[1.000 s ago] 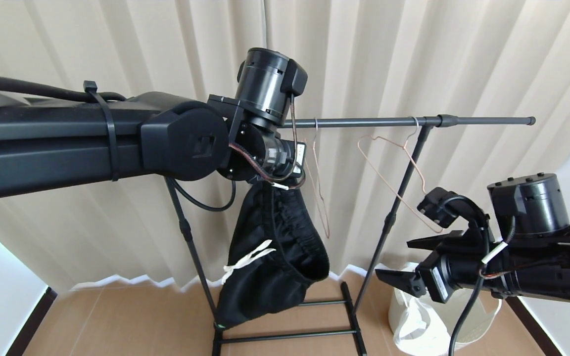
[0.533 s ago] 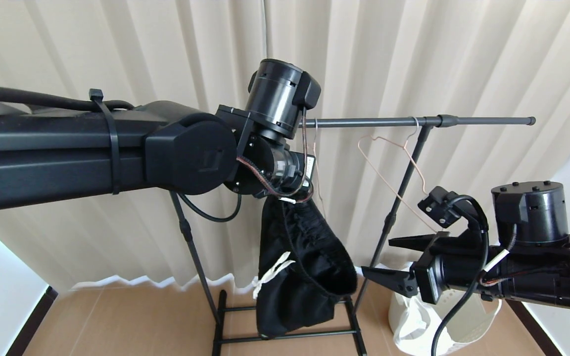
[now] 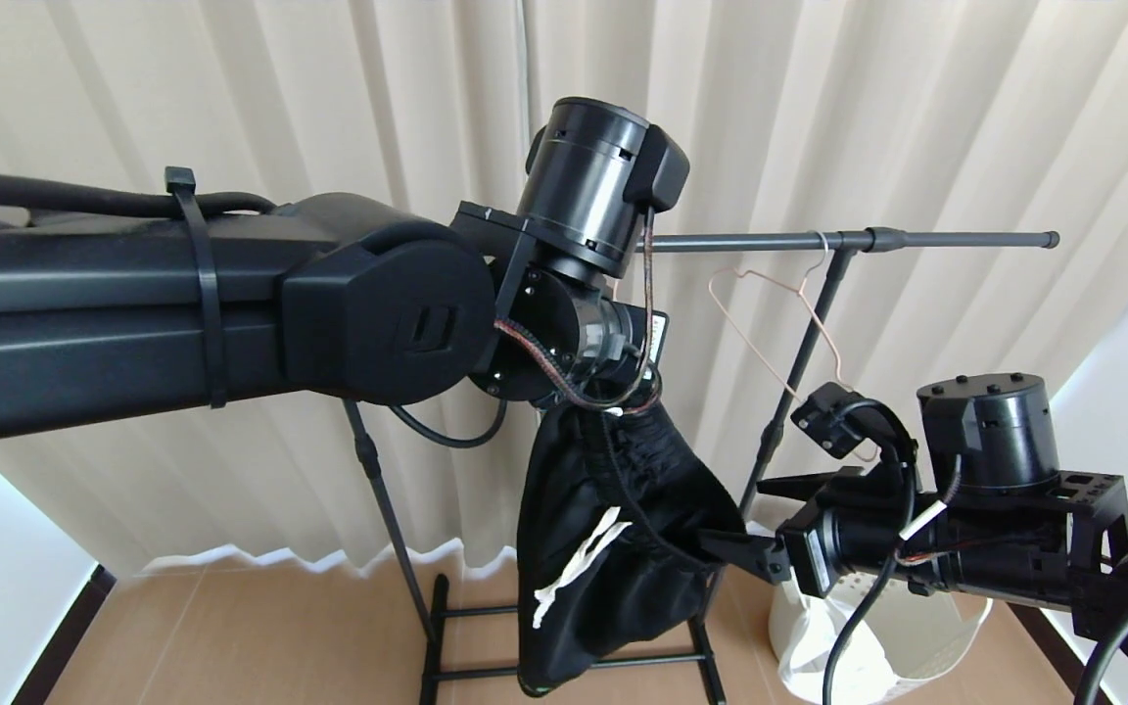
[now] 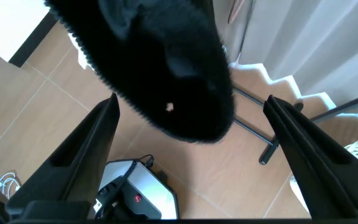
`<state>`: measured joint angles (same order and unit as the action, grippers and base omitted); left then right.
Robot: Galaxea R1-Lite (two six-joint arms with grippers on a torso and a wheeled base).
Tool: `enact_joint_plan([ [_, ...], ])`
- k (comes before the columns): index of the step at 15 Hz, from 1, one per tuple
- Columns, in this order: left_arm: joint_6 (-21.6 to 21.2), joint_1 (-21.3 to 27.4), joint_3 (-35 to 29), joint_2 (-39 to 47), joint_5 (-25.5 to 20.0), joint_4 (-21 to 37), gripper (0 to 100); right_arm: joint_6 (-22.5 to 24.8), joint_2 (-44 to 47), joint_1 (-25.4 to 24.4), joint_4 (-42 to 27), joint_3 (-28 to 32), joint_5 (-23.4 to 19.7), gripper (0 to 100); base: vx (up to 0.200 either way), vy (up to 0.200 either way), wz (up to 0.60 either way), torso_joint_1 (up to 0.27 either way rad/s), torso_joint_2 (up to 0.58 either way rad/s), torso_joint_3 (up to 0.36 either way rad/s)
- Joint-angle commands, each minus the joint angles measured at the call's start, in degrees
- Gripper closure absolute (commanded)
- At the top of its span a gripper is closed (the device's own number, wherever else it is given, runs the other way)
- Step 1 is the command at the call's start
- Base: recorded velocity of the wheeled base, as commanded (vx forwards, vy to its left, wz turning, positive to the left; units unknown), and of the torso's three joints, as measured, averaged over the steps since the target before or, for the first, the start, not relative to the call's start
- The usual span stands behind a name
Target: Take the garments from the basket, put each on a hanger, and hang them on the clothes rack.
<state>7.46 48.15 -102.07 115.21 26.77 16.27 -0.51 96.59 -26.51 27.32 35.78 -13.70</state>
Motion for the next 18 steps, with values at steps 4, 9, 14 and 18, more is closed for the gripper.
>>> enact_joint_plan([
  [4, 0.01, 1.24, 0.21, -1.13, 0.04, -0.01, 100, -0.02, 0.27, -0.2, 0.01, -0.1, -0.01, 0, 0.0, 0.0, 0.0, 0.0, 0.0, 0.0],
  [9, 0.01, 2.12, 0.38, -1.92, 0.12, -0.01, 100, -0.1, 1.68, -0.73, 0.01, -0.01, -0.01, 0, 0.0, 0.0, 0.0, 0.0, 0.0, 0.0],
  [14, 0.01, 2.91, 0.29, -2.01, 0.12, -0.01, 100, -0.1, 1.85, -0.56, 0.01, 0.08, -0.01, 0, 0.0, 0.0, 0.0, 0.0, 0.0, 0.0],
  [18, 0.1, 3.0, 0.38, -2.01, 0.12, -0.01, 100, -0.37, 2.99, -0.56, 0.89, 0.26, 0.08, 100, 0.0, 0.0, 0.0, 0.0, 0.0, 0.0],
])
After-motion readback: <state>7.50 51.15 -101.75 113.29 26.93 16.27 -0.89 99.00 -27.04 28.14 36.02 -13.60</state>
